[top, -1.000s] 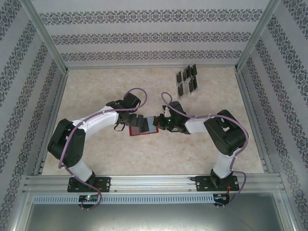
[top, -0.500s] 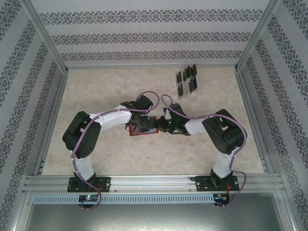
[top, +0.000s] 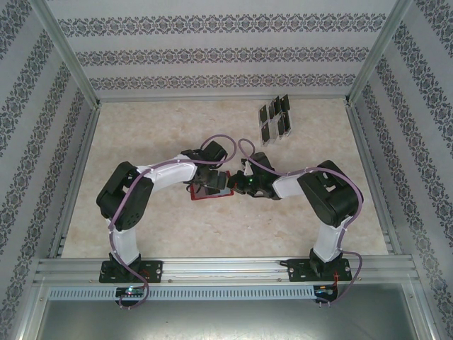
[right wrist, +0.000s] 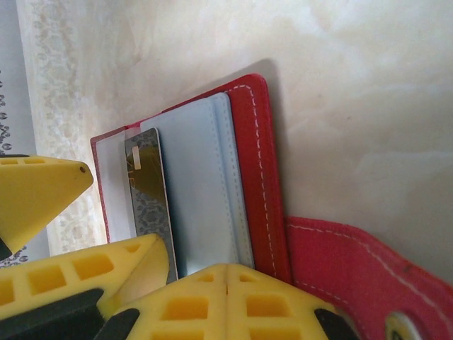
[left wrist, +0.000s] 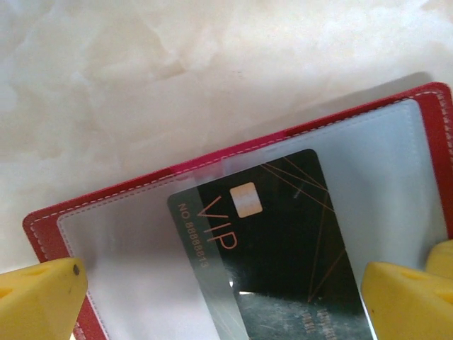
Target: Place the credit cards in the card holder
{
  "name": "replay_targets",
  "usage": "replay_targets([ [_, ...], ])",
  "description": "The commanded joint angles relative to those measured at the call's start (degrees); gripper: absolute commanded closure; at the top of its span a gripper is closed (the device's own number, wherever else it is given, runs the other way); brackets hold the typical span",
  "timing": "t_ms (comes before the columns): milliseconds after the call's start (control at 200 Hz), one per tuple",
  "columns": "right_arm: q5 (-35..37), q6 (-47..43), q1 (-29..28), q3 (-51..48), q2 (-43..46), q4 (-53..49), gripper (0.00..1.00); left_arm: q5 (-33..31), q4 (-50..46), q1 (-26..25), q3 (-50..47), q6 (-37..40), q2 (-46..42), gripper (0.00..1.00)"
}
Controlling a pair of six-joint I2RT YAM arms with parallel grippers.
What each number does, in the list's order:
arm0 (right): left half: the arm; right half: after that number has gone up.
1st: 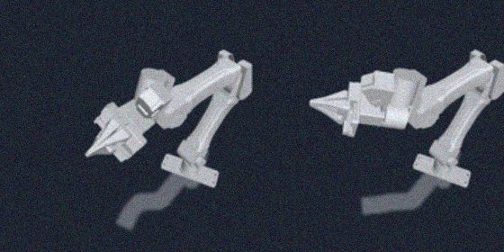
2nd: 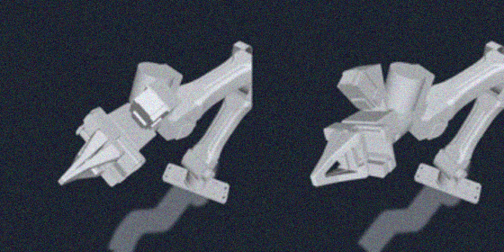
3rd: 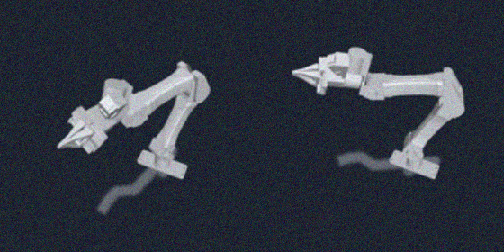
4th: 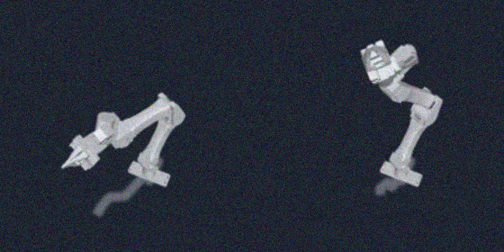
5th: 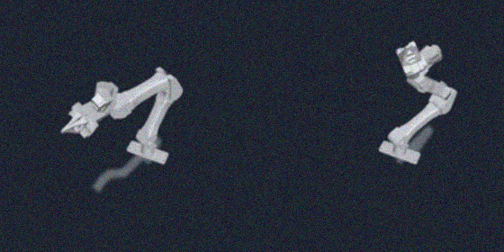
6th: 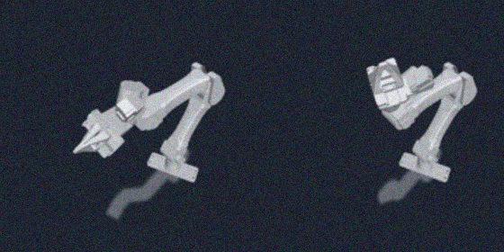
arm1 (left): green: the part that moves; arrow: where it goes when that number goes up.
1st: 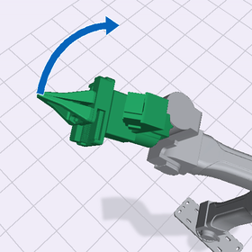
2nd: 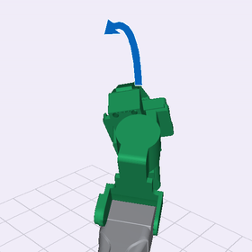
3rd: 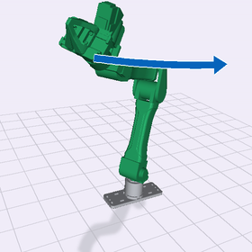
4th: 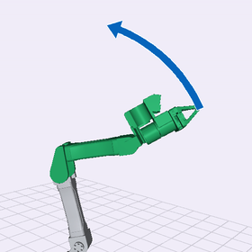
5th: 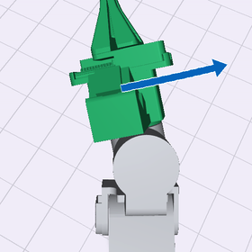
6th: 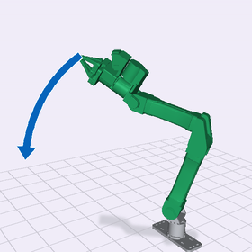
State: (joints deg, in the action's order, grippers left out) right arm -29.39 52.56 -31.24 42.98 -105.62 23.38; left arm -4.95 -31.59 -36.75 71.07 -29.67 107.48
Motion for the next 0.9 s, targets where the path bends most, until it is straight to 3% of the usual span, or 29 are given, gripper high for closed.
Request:
replay_targets([
  [0, 0.9, 0.1, 0.4, -1.0, -1.5, -0.3, 1.0, -2.7, -2.3, -0.6, 0.2, -0.4, 1.1, 0.0],
  [894, 1.4, 0.0, 0.7, -1.0, -1.2, -1.3, 1.0, -6.3, -2.8, 2.1, -6.8, 0.8, -5.5, 0.0],
])
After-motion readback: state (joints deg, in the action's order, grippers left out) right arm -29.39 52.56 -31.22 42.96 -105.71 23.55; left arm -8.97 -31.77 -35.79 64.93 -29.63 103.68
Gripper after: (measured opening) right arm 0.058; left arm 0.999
